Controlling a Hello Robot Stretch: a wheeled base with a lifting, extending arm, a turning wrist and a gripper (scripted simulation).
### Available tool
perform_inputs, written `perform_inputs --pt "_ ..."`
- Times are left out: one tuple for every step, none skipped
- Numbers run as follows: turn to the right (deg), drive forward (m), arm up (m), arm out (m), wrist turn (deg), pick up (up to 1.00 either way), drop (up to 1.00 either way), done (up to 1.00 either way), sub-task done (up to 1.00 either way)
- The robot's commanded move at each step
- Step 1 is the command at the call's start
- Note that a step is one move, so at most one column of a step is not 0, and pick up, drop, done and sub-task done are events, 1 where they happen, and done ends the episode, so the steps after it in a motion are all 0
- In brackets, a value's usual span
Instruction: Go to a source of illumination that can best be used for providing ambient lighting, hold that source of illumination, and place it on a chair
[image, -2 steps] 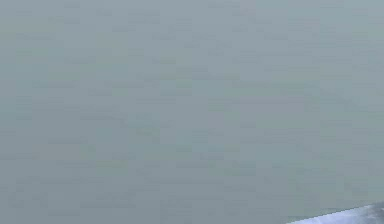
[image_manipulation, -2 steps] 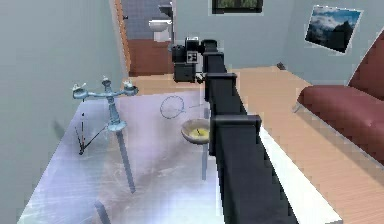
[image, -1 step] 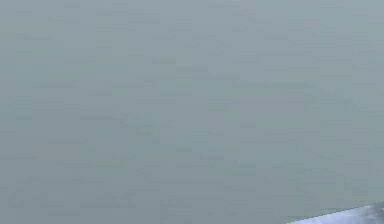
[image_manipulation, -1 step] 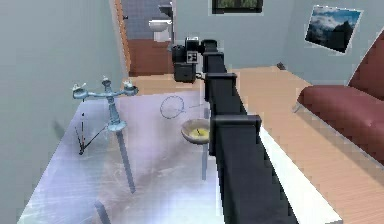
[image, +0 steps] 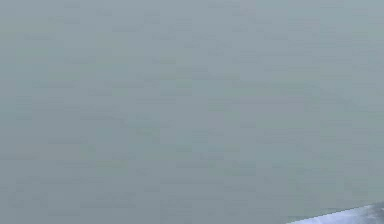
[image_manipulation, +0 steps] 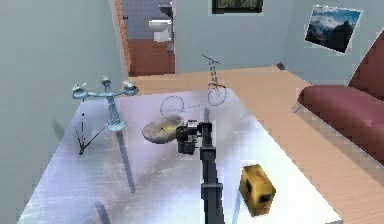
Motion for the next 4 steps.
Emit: perform_inputs --pt "0.0 0.0 0.0 0.0 0.0 1.0 0.0 0.0 0.0" --pt "0.0 0.0 0.1 0.0 0.0 0.0 0.0 0.0 0.0" --pt "0.0 0.0 0.0 0.0 -42.0 0.0 0.0 0.0 0.0" --pt "0.0 0.0 0.0 -0.08 0.0 0.0 0.0 0.0 0.0"
